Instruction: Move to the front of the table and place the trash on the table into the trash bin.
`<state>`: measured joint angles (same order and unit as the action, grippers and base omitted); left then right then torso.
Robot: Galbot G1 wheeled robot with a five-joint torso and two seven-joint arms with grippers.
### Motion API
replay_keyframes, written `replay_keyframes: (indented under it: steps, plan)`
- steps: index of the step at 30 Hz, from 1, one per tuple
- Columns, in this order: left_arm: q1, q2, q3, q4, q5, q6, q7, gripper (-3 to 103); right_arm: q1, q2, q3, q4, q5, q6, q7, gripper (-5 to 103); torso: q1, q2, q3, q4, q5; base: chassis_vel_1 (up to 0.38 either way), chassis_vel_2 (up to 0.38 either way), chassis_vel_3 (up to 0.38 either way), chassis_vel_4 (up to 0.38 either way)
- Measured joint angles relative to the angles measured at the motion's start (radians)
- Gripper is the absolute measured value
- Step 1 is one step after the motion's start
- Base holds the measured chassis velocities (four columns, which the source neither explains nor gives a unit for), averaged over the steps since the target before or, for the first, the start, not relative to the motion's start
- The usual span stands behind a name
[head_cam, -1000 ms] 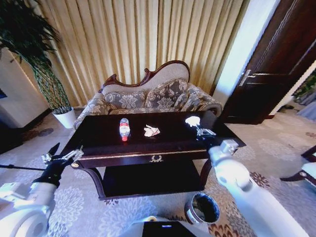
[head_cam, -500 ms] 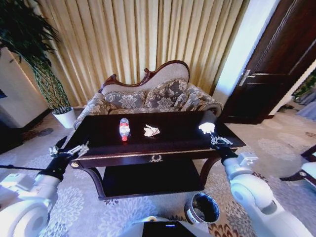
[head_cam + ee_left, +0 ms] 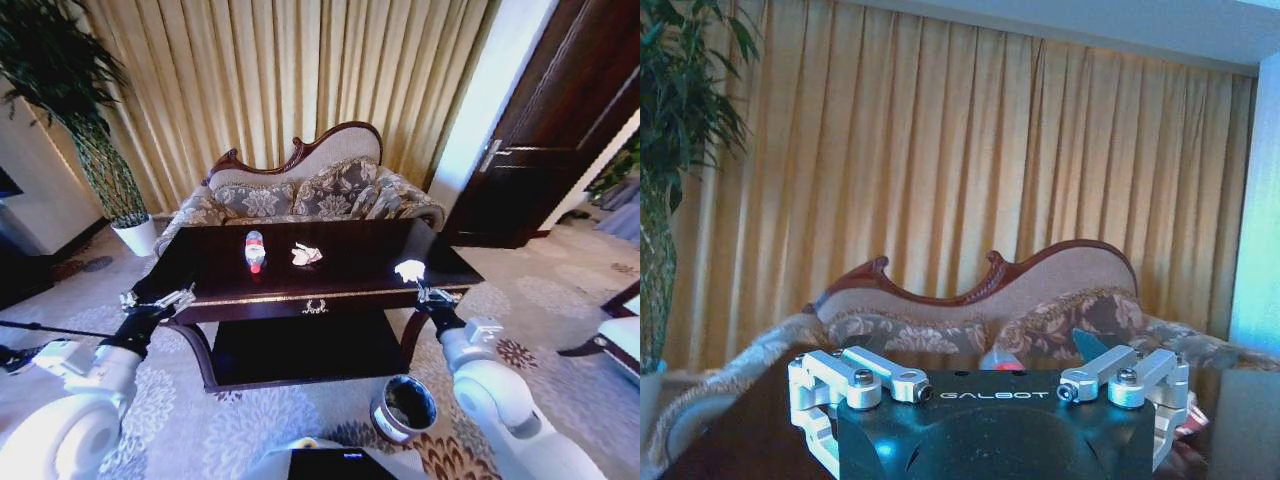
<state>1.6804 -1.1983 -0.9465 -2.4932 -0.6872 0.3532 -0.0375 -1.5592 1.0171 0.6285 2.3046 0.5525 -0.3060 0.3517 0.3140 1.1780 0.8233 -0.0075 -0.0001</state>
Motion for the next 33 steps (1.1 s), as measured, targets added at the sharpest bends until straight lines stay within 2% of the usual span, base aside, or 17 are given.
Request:
replay_keyframes:
  steps: [11,16,20,21,23,24,27,29,31,33]
  plan:
    - [0.040,-0.026,0.027,-0.006,0.027,-0.005,0.000,100,-0.026,0.001,0.004,-0.021,0.006,0.004,-0.011,0,0.000,0.000,0.000,0.0002,0.0001,0.075,-0.072,-0.083,0.073]
    - [0.041,-0.024,0.021,-0.006,0.027,-0.006,0.000,100,-0.049,0.011,0.011,-0.132,0.001,0.003,-0.043,0,0.000,0.000,0.000,0.0000,0.0000,0.000,0.000,0.000,0.000]
    - [0.043,-0.024,-0.005,-0.007,0.014,-0.007,0.000,100,-0.013,0.022,-0.021,-0.414,-0.110,0.034,-0.101,0,0.000,0.000,0.000,0.0001,0.0002,0.000,0.000,0.000,0.000]
    - [0.043,-0.024,-0.005,-0.007,0.014,-0.007,0.000,100,-0.013,0.022,-0.021,-0.414,-0.110,0.034,-0.101,0,0.000,0.000,0.000,0.0001,0.0002,0.000,0.000,0.000,0.000]
    - [0.046,-0.034,-0.008,-0.007,0.014,-0.007,0.000,100,0.026,0.033,-0.053,-0.604,-0.158,0.071,-0.117,0,0.000,0.000,0.000,0.0000,0.0005,0.000,0.000,0.000,0.000]
    - [0.046,-0.034,-0.008,-0.007,0.014,-0.007,0.000,100,0.026,0.033,-0.053,-0.604,-0.158,0.071,-0.117,0,0.000,0.000,0.000,0.0000,0.0005,0.000,0.000,0.000,0.000]
    - [0.041,-0.038,0.005,-0.007,0.018,-0.008,0.001,100,0.092,0.052,-0.080,-0.805,-0.184,0.095,-0.126,0,0.000,0.000,0.000,0.0000,0.0006,0.000,0.000,0.000,0.000]
    - [0.040,-0.038,0.008,-0.007,0.018,-0.008,0.001,100,0.100,0.054,-0.082,-0.827,-0.183,0.095,-0.127,0,0.000,0.000,0.000,0.0001,0.0005,0.000,0.000,0.000,0.000]
    - [0.030,-0.038,0.027,-0.007,0.022,-0.008,0.001,100,0.151,0.067,-0.101,-0.950,-0.175,0.092,-0.142,0,0.000,0.000,0.000,-0.0001,0.0001,0.000,0.000,0.000,0.000]
    - [0.027,-0.039,0.034,-0.007,0.024,-0.008,0.001,100,0.171,0.074,-0.106,-0.988,-0.181,0.088,-0.146,0,0.000,0.000,0.000,-0.0001,0.0001,0.000,0.000,0.000,0.000]
